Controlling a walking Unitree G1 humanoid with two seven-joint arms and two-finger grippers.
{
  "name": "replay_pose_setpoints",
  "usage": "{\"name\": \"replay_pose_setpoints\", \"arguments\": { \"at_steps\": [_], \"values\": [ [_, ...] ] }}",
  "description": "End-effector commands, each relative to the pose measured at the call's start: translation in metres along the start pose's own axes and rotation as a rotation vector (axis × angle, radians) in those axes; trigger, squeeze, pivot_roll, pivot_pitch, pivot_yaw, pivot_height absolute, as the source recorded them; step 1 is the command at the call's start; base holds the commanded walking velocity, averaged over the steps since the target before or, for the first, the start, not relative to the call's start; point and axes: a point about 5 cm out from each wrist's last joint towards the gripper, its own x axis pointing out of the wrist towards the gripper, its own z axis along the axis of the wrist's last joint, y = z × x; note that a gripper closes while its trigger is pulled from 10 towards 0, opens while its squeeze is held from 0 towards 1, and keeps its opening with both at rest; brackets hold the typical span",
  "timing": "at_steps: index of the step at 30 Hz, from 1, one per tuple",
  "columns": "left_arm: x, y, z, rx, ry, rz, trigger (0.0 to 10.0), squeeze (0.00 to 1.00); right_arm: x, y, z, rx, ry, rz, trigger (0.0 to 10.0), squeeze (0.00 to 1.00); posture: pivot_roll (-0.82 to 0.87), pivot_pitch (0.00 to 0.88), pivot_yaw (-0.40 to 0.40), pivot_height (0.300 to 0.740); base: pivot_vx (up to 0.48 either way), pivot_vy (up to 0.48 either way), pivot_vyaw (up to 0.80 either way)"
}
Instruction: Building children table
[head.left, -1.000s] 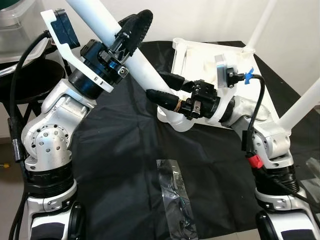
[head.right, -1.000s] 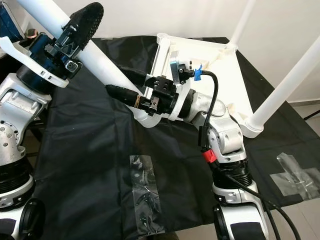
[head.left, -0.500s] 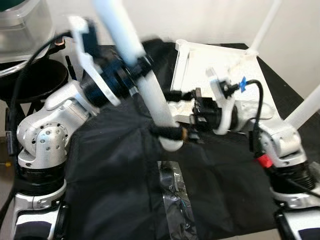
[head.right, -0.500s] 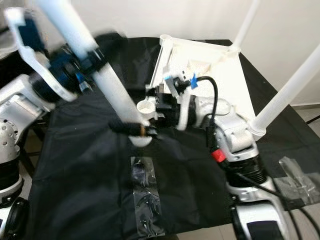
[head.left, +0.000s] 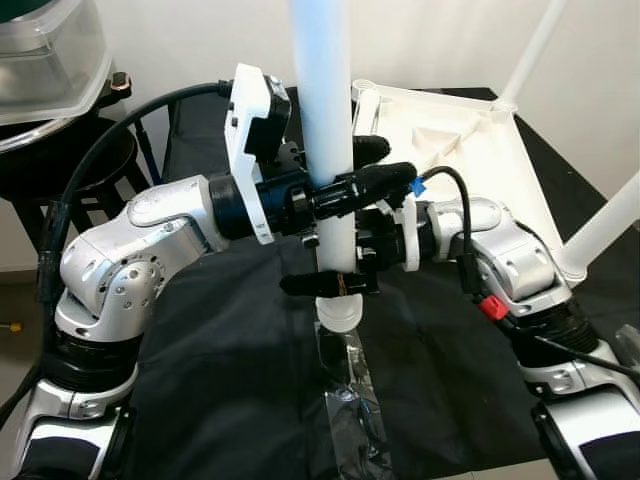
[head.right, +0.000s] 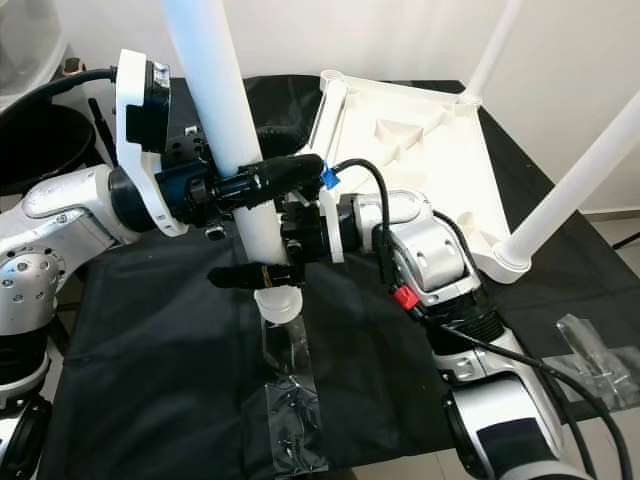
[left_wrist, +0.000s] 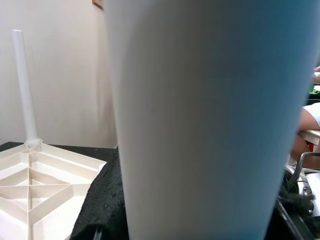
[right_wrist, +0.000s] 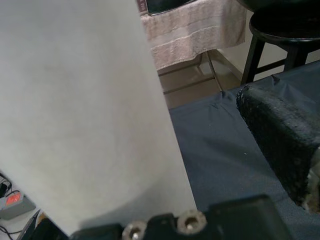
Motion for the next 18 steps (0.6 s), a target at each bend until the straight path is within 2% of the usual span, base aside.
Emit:
{"name": "replay_pose_setpoints", "arguments": {
  "at_steps": [1,2,3,18],
  "values": [
    [0.009,-0.013,0.003,0.029,-0.010,-0.083,0.0,0.00,0.009,0.002,0.002,0.011,-0.022,0.012,10.0,0.00,-0.06,0.080,-0.089,0.740,0.000,0.000,0.00],
    [0.009,-0.013,0.003,0.029,-0.010,-0.083,0.0,0.00,0.009,0.002,0.002,0.011,-0.022,0.012,10.0,0.00,-0.06,0.080,-0.089,0.740,0.000,0.000,0.00],
    [0.011,-0.014,0.002,0.030,-0.011,-0.089,0.0,0.00,0.013,0.005,0.000,0.022,-0.031,0.024,0.0,0.00,-0.06,0.079,-0.089,0.740,0.000,0.000,0.00],
    [0.016,-0.014,-0.003,0.028,-0.012,-0.124,0.0,0.00,0.020,0.025,0.000,-0.007,-0.060,0.149,0.0,0.00,-0.07,0.071,-0.078,0.740,0.000,0.000,0.00]
  ]
}}
